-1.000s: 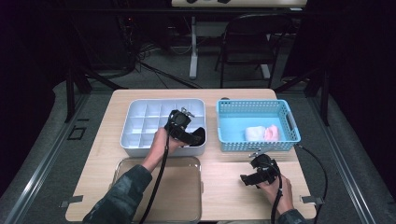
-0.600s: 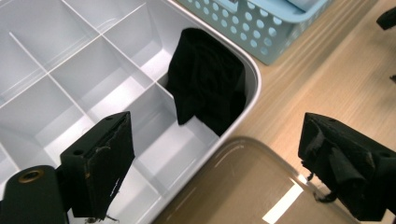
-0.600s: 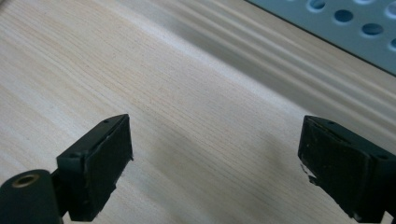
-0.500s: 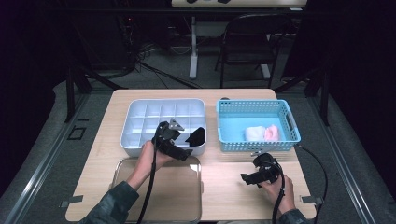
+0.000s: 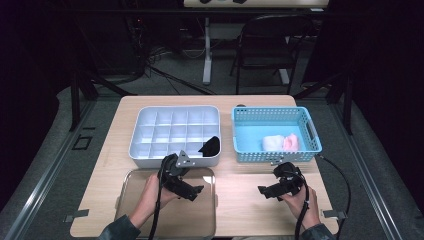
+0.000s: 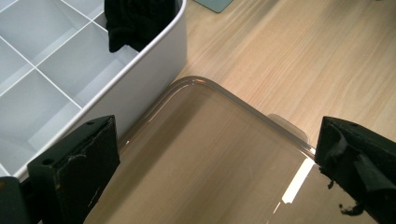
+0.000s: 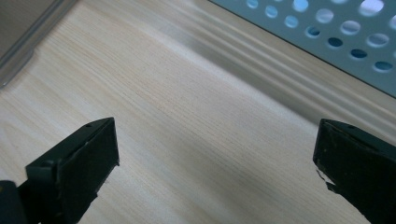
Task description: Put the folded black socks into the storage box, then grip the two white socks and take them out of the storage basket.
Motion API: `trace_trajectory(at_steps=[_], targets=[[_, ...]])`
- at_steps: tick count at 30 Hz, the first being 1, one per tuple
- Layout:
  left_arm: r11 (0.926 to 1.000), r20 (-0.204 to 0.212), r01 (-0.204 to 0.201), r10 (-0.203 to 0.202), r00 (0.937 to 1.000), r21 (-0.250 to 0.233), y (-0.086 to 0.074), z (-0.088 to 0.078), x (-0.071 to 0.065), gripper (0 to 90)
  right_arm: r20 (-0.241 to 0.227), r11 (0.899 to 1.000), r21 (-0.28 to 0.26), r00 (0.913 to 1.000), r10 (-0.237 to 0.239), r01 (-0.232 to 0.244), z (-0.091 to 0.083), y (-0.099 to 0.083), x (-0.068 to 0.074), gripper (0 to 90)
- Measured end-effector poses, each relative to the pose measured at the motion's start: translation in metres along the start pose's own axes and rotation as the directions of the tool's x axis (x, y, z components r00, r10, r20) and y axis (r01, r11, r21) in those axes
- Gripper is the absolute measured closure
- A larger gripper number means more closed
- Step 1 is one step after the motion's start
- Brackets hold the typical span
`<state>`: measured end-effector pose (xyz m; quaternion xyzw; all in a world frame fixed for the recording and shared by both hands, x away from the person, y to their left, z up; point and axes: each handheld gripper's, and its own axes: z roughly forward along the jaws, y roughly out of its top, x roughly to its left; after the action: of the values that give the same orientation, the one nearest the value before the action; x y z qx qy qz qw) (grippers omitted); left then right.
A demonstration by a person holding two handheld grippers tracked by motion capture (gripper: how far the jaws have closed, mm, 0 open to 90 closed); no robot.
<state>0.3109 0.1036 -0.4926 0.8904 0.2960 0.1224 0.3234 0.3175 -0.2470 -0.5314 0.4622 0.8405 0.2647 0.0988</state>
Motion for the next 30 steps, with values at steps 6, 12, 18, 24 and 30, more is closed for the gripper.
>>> trace_trajectory(at_steps=[6,12,18,24,30], targets=[[0.9998,-0.010,-0.021,0.021,0.9997,-0.007,-0.008,0.006,-0.007,0.1,-0.023,1.000,-0.020,0.9997,-0.011,0.010,-0.012,0.003,-0.002,0.0],[0.9995,-0.018,-0.026,0.026,0.9995,-0.018,-0.011,0.009,-0.008,0.1,-0.046,0.999,-0.039,0.9982,-0.038,0.036,-0.024,0.009,-0.002,0.0],[0.9993,-0.008,-0.033,0.033,0.9994,-0.015,-0.012,0.009,-0.006,0.1,-0.037,0.998,-0.060,0.9987,-0.036,0.033,-0.033,0.017,-0.006,0.0],[0.9992,-0.007,-0.035,0.035,0.9994,-0.017,-0.013,0.011,-0.007,0.1,-0.039,0.997,-0.078,0.9989,-0.025,0.022,-0.044,0.024,-0.013,0.1],[0.9994,0.005,-0.030,0.030,0.9995,-0.017,-0.014,0.013,-0.009,0.1,-0.027,0.995,-0.095,0.9996,-0.013,0.011,-0.055,0.037,-0.023,0.5]])
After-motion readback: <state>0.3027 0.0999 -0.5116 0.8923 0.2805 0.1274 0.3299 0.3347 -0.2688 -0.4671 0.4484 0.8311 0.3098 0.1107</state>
